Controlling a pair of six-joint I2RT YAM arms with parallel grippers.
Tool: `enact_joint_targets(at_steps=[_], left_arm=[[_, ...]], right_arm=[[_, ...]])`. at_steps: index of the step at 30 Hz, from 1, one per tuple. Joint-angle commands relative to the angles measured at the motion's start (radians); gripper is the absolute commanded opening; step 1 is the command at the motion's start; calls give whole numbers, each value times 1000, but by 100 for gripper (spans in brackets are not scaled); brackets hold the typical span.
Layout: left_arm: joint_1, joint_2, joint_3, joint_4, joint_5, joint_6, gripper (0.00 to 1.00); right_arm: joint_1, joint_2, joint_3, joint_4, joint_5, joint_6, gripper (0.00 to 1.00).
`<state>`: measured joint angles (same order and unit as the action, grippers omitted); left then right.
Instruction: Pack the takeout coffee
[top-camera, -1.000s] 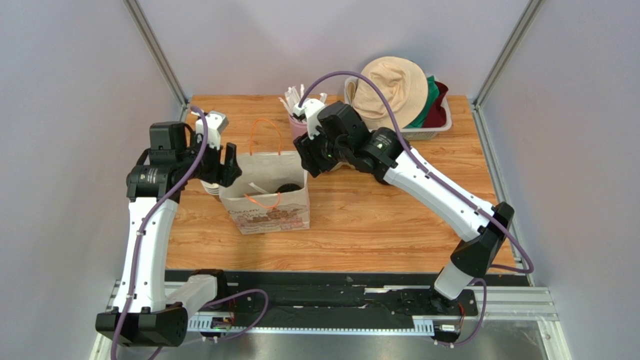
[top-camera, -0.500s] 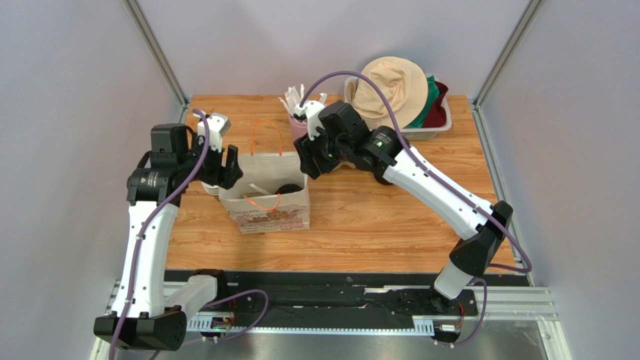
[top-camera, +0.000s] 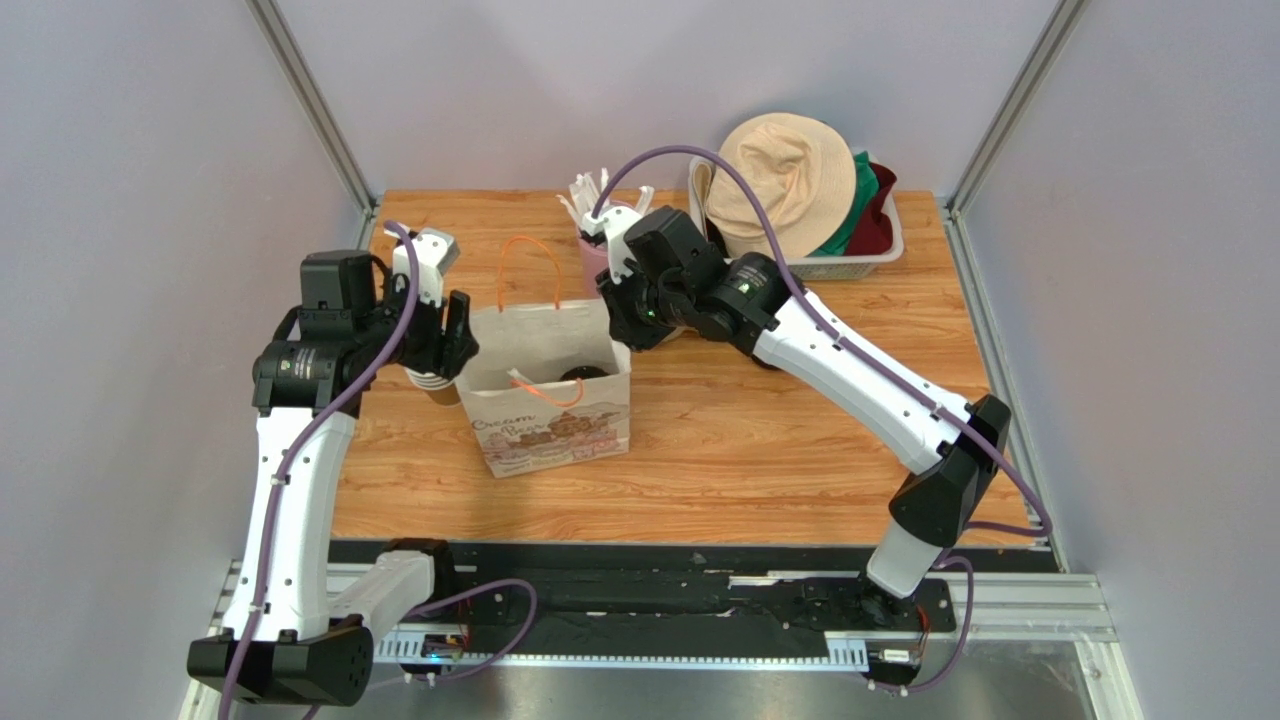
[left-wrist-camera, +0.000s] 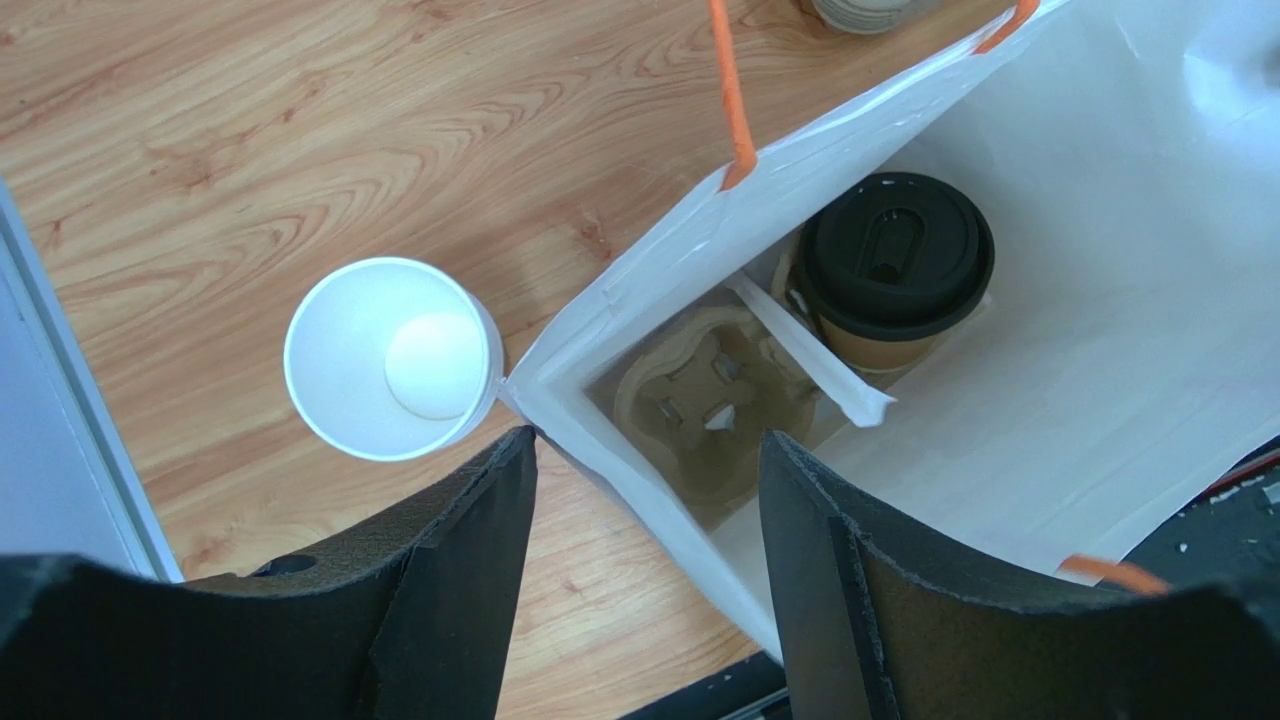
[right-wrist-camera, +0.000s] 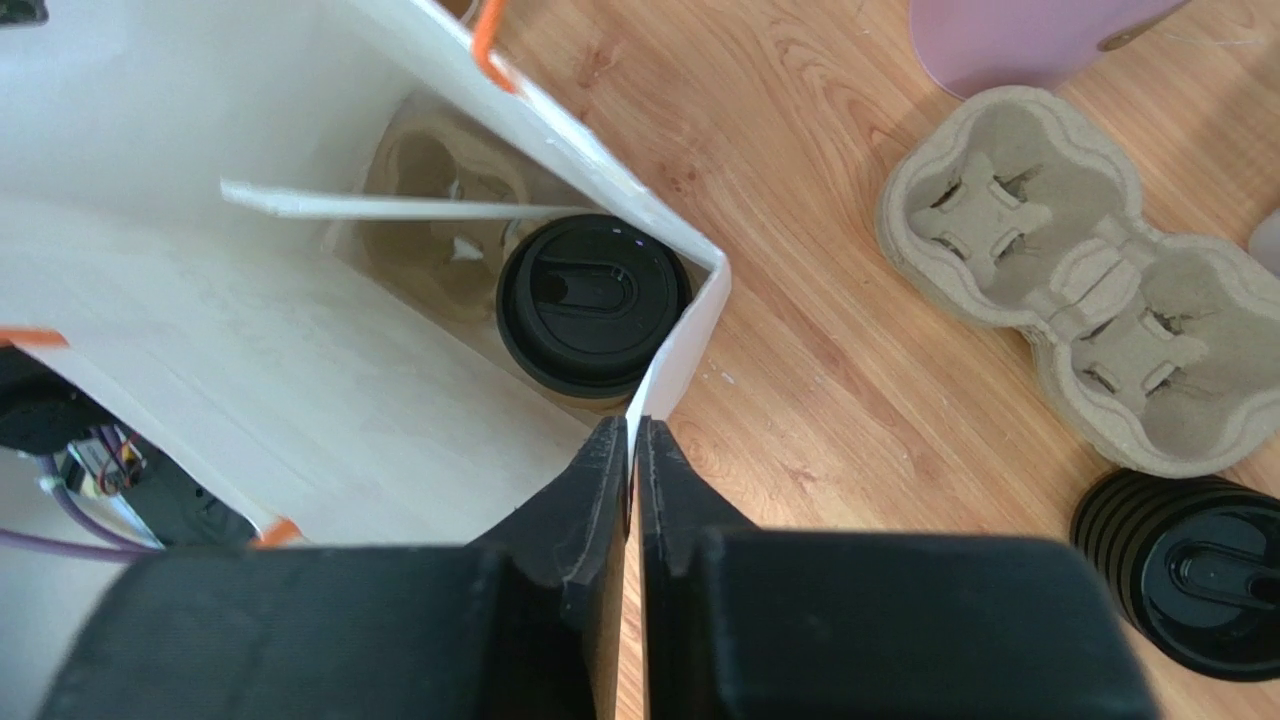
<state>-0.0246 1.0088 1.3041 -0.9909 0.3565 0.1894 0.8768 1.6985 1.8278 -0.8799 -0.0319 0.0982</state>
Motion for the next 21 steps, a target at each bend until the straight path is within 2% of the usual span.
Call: enact_joint_targets(at_steps=[1, 3, 12, 21], left_arm=[[-3, -10, 7, 14, 24, 22, 65], [-5, -10, 15, 12, 42, 24, 66], [-11, 10, 73, 6, 116, 47, 70], [-12, 80, 149, 9, 117, 51, 70]], right_arm=[[5, 0, 70, 2, 82, 3, 5], [5, -3, 71, -1, 112, 3, 0], [-5, -36, 48, 5, 224, -8, 0], [-78, -135, -87, 44, 293, -29, 0]])
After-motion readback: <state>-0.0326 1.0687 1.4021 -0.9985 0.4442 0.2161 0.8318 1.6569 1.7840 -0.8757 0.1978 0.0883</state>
